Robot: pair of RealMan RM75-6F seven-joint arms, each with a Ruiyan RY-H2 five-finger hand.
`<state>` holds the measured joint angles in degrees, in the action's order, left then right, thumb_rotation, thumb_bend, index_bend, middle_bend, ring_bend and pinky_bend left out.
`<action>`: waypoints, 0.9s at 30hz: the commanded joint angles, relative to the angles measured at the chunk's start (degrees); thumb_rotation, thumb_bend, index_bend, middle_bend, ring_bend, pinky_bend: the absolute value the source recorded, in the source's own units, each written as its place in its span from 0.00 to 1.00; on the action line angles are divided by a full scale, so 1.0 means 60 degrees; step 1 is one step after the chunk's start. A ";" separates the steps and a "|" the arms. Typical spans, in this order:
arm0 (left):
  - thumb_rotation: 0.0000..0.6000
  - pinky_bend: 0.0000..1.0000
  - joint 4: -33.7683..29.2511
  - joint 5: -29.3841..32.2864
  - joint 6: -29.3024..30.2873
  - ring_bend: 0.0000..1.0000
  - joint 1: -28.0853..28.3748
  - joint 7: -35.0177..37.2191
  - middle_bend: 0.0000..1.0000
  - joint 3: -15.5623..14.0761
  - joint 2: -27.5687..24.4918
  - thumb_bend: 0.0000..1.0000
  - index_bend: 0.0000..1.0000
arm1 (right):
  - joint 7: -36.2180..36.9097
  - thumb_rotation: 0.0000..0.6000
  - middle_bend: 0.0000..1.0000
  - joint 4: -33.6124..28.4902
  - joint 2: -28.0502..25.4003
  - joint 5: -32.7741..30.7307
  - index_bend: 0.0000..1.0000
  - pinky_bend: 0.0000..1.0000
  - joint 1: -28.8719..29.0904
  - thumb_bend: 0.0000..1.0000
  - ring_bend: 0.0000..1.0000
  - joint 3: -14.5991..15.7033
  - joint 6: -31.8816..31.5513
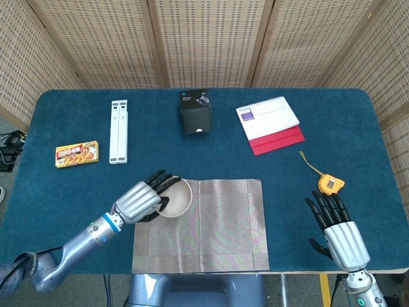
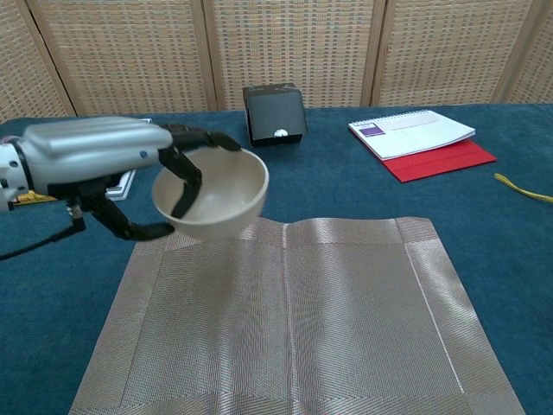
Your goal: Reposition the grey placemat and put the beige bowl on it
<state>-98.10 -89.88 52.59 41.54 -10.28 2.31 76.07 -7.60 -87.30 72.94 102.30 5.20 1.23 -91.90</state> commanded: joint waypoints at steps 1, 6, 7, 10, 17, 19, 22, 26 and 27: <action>1.00 0.00 -0.0347 -0.0098 -0.0891 0.00 0.0560 -0.0173 0.00 -0.0265 0.0232 0.52 0.74 | 0.0012 1.00 0.00 0.0004 -0.0009 -0.0010 0.04 0.00 -0.0006 0.00 0.00 -0.0009 -0.0015; 1.00 0.00 -0.0133 0.0168 -0.1325 0.00 0.0648 -0.0697 0.00 -0.0492 0.0660 0.52 0.74 | 0.0053 1.00 0.00 0.0009 -0.0029 -0.0034 0.04 0.00 -0.0019 0.00 0.00 -0.0029 -0.0051; 1.00 0.00 -0.0073 0.0241 -0.1391 0.00 0.0649 -0.0719 0.00 -0.0533 0.0738 0.52 0.74 | 0.0063 1.00 0.00 0.0006 -0.0034 -0.0030 0.04 0.00 -0.0021 0.00 0.00 -0.0029 -0.0060; 1.00 0.00 0.0118 0.0441 -0.1542 0.00 0.0648 -0.0630 0.00 -0.0621 0.0950 0.52 0.74 | 0.0082 1.00 0.00 -0.0008 -0.0049 -0.0023 0.04 0.00 -0.0017 0.00 0.00 -0.0024 -0.0055; 1.00 0.00 0.0424 0.0661 -0.1740 0.00 0.0690 -0.0200 0.00 -0.0721 0.1196 0.52 0.74 | 0.0027 1.00 0.00 -0.0006 -0.0040 0.0018 0.04 0.00 -0.0033 0.00 0.00 -0.0015 -0.0088; 1.00 0.00 0.0469 0.0641 -0.1776 0.00 0.0722 -0.0208 0.00 -0.0764 0.1222 0.52 0.74 | 0.0026 1.00 0.00 -0.0008 -0.0038 0.0015 0.04 0.00 -0.0034 0.00 0.00 -0.0016 -0.0084; 1.00 0.00 0.0530 0.0702 -0.1873 0.00 0.0789 -0.0266 0.00 -0.0778 0.1269 0.52 0.74 | 0.0034 1.00 0.00 -0.0011 -0.0042 0.0008 0.04 0.00 -0.0033 0.00 0.00 -0.0010 -0.0067; 1.00 0.00 0.0572 0.0728 -0.1864 0.00 0.0806 -0.0428 0.00 -0.0830 0.1334 0.51 0.72 | 0.0051 1.00 0.00 -0.0016 -0.0053 0.0012 0.04 0.00 -0.0037 0.00 0.00 -0.0013 -0.0080; 1.00 0.00 0.0572 0.0717 -0.1834 0.00 0.0799 -0.0450 0.00 -0.0840 0.1336 0.50 0.69 | 0.0053 1.00 0.00 -0.0018 -0.0055 0.0010 0.04 0.00 -0.0038 0.00 0.00 -0.0015 -0.0083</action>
<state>-94.69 -85.55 41.47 46.36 -12.88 -2.66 84.06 -7.28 -87.41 72.61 102.37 4.97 1.14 -92.40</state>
